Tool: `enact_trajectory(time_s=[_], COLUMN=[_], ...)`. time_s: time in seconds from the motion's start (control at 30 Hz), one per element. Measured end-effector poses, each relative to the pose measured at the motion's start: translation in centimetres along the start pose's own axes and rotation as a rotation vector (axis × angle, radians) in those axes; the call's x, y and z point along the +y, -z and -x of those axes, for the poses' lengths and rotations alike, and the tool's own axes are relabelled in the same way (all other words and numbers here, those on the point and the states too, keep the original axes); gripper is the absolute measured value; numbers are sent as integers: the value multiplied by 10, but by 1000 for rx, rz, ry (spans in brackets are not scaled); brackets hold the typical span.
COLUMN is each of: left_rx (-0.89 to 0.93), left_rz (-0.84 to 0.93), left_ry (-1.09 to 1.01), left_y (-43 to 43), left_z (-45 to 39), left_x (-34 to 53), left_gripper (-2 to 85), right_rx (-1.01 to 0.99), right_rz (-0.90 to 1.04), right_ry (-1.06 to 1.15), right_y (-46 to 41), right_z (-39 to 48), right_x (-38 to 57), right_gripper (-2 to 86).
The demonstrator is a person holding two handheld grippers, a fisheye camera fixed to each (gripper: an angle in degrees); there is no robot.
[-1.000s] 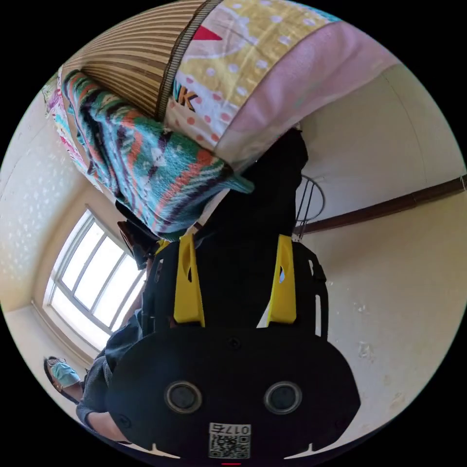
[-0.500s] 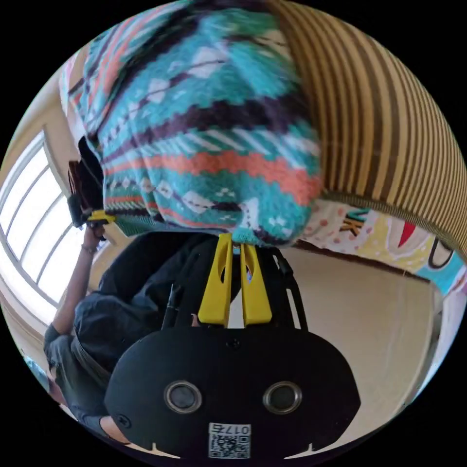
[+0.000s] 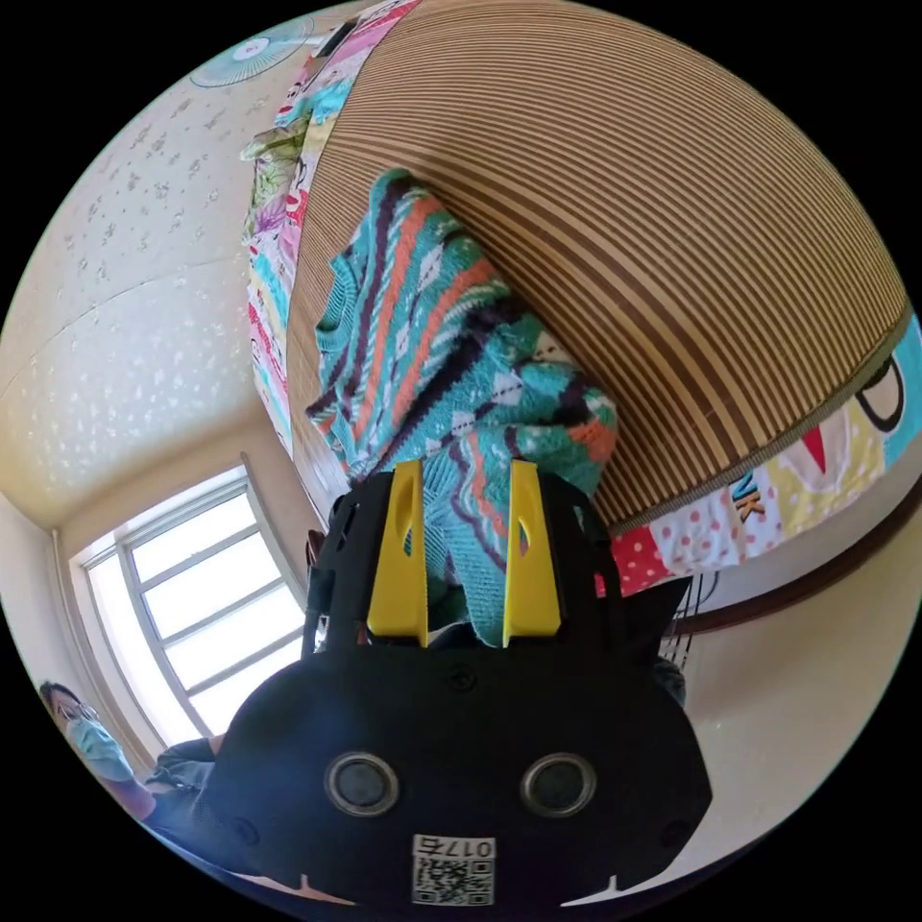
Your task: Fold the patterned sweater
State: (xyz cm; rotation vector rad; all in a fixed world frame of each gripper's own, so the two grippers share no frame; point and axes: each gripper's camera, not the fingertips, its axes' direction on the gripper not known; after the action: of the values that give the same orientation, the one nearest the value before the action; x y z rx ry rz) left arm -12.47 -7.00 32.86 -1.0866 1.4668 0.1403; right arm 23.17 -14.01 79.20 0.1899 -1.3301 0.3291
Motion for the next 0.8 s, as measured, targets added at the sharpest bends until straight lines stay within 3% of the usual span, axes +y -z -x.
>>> enact_trajectory(time_s=[0.27, 0.43, 0.6, 0.7, 0.8], left_rx=[31, 64, 176, 169, 159], left_rz=[62, 192, 224, 247, 273], left_ry=[125, 58, 66, 62, 21], left_y=[-27, -49, -58, -56, -50], left_z=[49, 52, 58, 56, 51], left_x=[65, 74, 68, 65, 65], left_gripper=[167, 134, 65, 52, 51], right_rx=[104, 269, 540, 876, 1030], right_rz=[-30, -25, 203, 415, 509], right_ry=[-36, 137, 365, 423, 533], right_y=[-31, -59, -153, -220, -238], right_z=[12, 80, 153, 147, 140], right_x=[55, 59, 28, 20, 41], right_gripper=[163, 181, 183, 149, 101])
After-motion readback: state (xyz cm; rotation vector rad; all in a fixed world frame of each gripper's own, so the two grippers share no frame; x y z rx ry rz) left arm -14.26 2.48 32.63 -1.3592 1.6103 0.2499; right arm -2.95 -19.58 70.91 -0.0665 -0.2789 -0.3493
